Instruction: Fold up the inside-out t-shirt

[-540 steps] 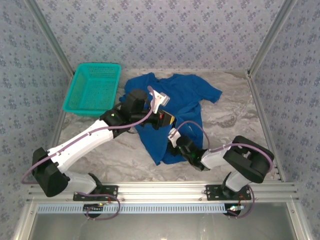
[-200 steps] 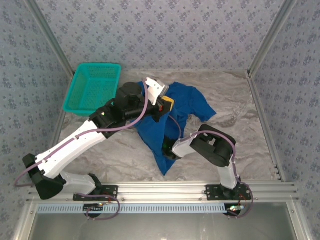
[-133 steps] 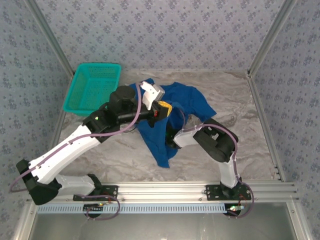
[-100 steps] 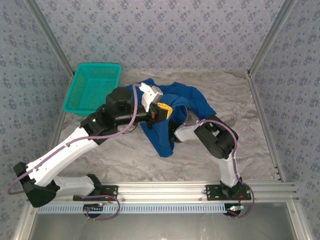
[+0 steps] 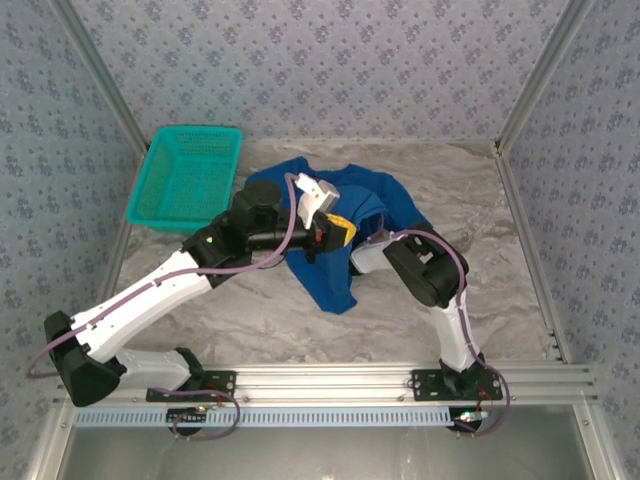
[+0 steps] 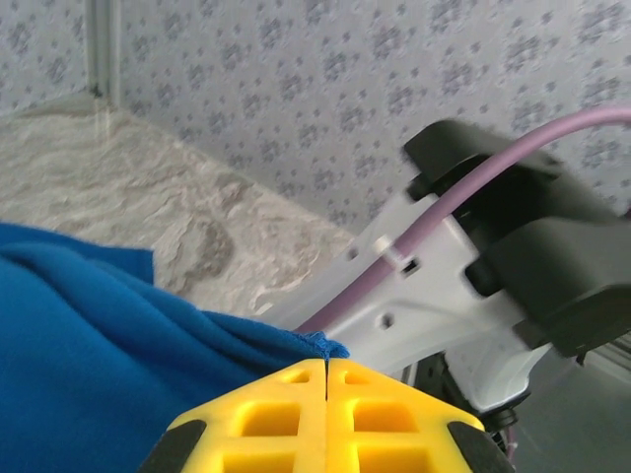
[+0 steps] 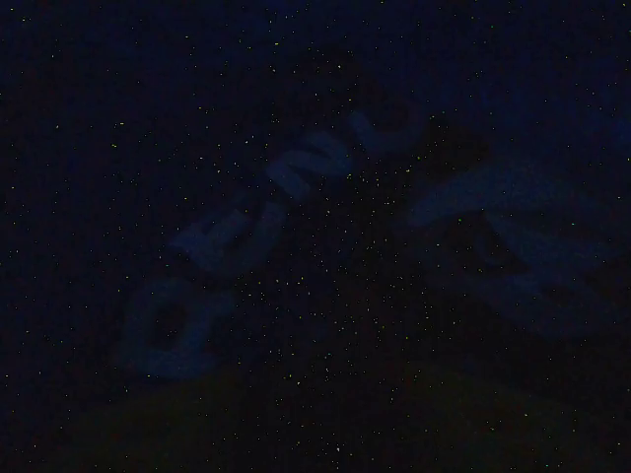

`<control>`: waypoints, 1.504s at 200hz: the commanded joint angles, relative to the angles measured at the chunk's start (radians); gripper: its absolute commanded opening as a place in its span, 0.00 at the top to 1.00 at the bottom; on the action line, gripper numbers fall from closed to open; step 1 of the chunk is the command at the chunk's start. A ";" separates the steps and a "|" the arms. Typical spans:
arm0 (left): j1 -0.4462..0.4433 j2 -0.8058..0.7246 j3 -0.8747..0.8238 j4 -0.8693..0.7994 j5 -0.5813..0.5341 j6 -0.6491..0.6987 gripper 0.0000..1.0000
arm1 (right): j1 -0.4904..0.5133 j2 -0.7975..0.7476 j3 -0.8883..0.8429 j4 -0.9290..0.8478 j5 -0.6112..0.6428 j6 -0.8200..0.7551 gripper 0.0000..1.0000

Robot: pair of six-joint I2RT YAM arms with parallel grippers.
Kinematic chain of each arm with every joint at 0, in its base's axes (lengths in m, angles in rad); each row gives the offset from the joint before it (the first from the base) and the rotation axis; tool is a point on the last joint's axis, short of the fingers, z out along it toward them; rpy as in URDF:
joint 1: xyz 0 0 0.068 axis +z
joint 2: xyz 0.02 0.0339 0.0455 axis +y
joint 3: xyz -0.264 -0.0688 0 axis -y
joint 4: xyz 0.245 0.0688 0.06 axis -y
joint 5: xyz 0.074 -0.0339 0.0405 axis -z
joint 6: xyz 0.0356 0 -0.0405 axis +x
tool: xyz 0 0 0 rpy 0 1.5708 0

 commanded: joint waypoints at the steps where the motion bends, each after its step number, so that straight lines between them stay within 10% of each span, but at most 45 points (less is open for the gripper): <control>1: -0.041 -0.015 0.065 0.104 0.086 -0.008 1.00 | -0.019 0.052 0.055 -0.087 -0.019 0.097 0.50; 237: -0.114 -0.026 0.034 0.154 0.203 -0.021 1.00 | -0.187 0.256 0.581 -0.702 -0.205 0.261 0.17; 301: -0.061 -0.004 0.009 0.083 -0.059 -0.019 1.00 | -0.156 0.285 0.643 -0.842 -0.265 0.236 0.41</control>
